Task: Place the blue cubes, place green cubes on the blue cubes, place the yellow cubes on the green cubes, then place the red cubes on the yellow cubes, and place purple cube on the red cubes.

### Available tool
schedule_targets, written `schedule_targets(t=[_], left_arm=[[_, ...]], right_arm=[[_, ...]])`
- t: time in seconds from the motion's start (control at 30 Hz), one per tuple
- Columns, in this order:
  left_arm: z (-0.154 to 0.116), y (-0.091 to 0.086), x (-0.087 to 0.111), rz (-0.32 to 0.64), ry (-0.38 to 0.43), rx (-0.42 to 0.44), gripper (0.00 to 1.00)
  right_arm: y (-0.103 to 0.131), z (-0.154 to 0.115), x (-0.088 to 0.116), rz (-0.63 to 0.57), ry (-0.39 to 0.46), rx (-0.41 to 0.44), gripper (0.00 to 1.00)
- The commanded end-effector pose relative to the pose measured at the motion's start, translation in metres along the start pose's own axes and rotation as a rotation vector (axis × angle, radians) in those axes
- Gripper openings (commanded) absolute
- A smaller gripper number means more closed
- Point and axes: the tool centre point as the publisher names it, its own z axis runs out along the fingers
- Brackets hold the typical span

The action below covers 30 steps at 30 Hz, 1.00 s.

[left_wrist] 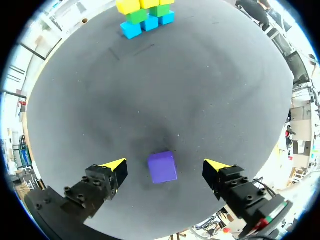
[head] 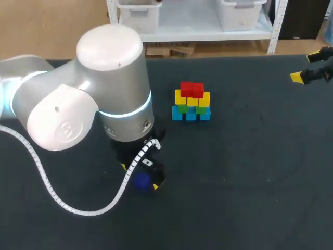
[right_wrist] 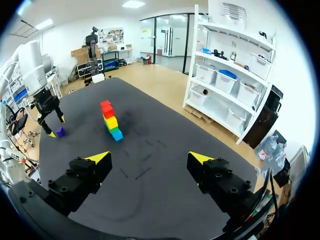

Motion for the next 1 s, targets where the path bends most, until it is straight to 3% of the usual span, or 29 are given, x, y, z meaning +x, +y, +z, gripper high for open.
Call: schedule_targets(t=[0.03,0.17,0.23,0.3,0.4,0.47,0.5,0.57,0.6,0.63,0.67,1.0], left_arm=[[0.004,0.004,0.002,-0.012,-0.003,0.010,1.00],[0.007,0.005,0.003,-0.015,0.002,0.013,1.00],[0.009,0.006,0.004,-0.020,0.008,0.019,0.86],[0.012,0.007,0.005,-0.035,0.020,0.030,0.91],[0.013,0.009,0.006,-0.045,0.019,0.040,0.90],[0.013,0.010,0.005,-0.045,0.017,0.035,0.65],[0.012,0.010,0.005,-0.046,0.016,0.034,0.44],[0.013,0.010,0.005,-0.051,0.027,0.037,0.37],[0.013,0.011,0.005,-0.051,0.027,0.037,0.27],[0.014,0.011,0.006,-0.052,0.028,0.037,0.06],[0.013,0.012,0.006,-0.051,0.028,0.036,0.00],[-0.004,0.016,-0.001,0.067,0.030,-0.019,0.00]], right_arm=[[-0.001,0.001,0.000,-0.001,-0.004,-0.005,1.00],[-0.001,0.001,0.000,-0.001,-0.004,-0.005,1.00],[-0.001,0.001,0.000,-0.001,-0.004,-0.005,1.00],[-0.001,0.001,0.000,-0.001,-0.004,-0.005,1.00],[-0.001,0.001,0.000,-0.001,-0.004,-0.005,1.00],[-0.001,0.001,0.000,-0.001,-0.004,-0.005,1.00],[-0.001,0.001,0.000,-0.001,-0.004,-0.005,1.00],[-0.001,0.001,0.000,-0.001,-0.004,-0.005,1.00],[-0.001,0.001,0.000,-0.001,-0.004,-0.005,1.00],[-0.001,0.001,0.000,-0.001,-0.004,-0.005,1.00],[-0.001,0.001,0.000,-0.001,-0.004,-0.005,1.00],[-0.001,0.001,0.000,-0.001,-0.004,-0.005,1.00]])
